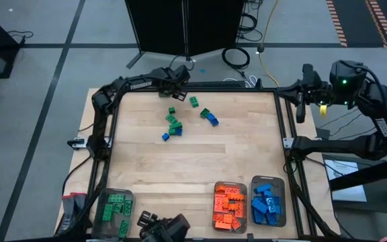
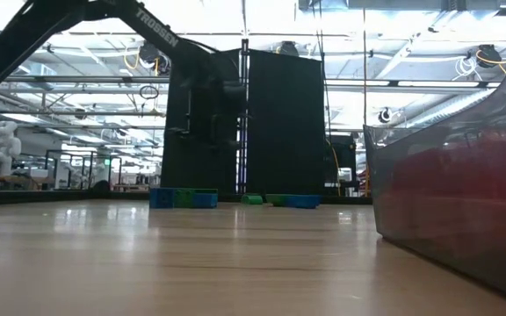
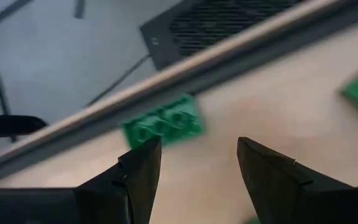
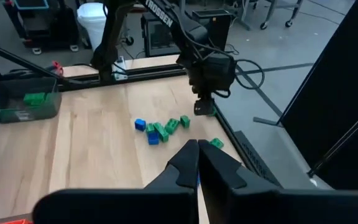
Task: Sort blocks
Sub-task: Put the green game piece into the left black bin
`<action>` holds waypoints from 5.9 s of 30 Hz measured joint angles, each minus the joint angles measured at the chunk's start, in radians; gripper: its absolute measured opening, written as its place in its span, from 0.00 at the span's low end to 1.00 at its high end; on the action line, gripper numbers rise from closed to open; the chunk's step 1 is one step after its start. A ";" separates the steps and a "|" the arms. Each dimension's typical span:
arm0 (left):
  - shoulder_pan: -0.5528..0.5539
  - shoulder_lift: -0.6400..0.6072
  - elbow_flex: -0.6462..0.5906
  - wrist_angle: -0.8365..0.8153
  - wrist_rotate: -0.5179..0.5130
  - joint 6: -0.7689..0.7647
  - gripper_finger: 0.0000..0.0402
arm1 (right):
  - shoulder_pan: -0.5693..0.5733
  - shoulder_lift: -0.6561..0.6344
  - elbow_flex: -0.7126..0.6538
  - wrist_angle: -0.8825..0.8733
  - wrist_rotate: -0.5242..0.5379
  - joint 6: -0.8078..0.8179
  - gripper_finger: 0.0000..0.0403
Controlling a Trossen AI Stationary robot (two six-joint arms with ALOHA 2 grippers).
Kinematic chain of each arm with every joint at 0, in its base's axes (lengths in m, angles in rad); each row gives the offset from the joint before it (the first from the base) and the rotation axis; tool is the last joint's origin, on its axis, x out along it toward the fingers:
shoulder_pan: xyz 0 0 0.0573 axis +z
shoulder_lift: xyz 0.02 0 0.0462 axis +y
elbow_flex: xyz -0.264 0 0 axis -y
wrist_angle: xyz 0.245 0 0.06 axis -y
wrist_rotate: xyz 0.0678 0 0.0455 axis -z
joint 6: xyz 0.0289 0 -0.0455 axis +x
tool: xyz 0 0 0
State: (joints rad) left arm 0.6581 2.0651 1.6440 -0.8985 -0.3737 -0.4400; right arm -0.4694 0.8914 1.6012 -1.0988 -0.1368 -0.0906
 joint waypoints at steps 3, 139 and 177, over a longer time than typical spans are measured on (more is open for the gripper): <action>0.026 0.000 0.000 -0.001 -0.009 -0.014 0.53 | 0.000 0.007 0.000 0.000 0.000 0.010 0.02; -0.345 0.077 0.200 0.006 0.253 -0.048 0.00 | 0.000 0.021 -0.067 -0.071 0.057 -0.073 0.02; -0.136 0.101 0.256 -0.114 0.356 1.586 0.67 | 0.000 0.028 -0.252 -0.046 0.079 -0.055 0.38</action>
State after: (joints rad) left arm 0.5226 2.1663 1.8996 -1.0122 -0.0175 1.1459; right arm -0.4694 0.9195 1.3491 -1.1453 -0.0578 -0.1452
